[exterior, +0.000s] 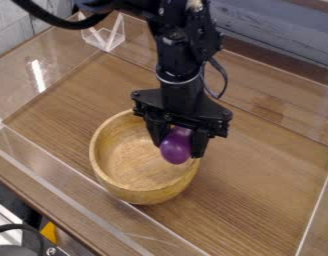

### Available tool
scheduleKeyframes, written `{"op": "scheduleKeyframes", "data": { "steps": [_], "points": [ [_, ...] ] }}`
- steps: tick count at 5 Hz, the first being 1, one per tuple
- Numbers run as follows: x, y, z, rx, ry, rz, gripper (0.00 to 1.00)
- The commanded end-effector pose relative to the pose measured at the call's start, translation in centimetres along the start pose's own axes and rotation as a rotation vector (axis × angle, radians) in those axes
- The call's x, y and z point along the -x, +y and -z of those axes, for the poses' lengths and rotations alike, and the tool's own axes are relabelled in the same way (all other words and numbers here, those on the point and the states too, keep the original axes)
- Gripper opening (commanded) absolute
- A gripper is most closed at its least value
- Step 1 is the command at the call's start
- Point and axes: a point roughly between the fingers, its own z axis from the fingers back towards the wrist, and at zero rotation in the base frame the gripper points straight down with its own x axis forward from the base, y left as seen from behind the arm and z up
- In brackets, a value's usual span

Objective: Put the purple eggplant in the brown bowl

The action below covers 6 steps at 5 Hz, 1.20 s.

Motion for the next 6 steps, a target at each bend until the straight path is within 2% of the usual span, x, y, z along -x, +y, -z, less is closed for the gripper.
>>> {"op": "scheduleKeyframes", "data": {
  "steps": [1, 3, 6],
  "points": [
    [-0.3, 0.3, -0.8, 0.013, -0.044, 0.002, 0.00],
    [0.6, 0.4, -0.2, 0.014, -0.038, 0.029, 0.00],
    [0.7, -0.6, -0.1, 0.020, -0.040, 0.052, 0.00]
  ]
}}
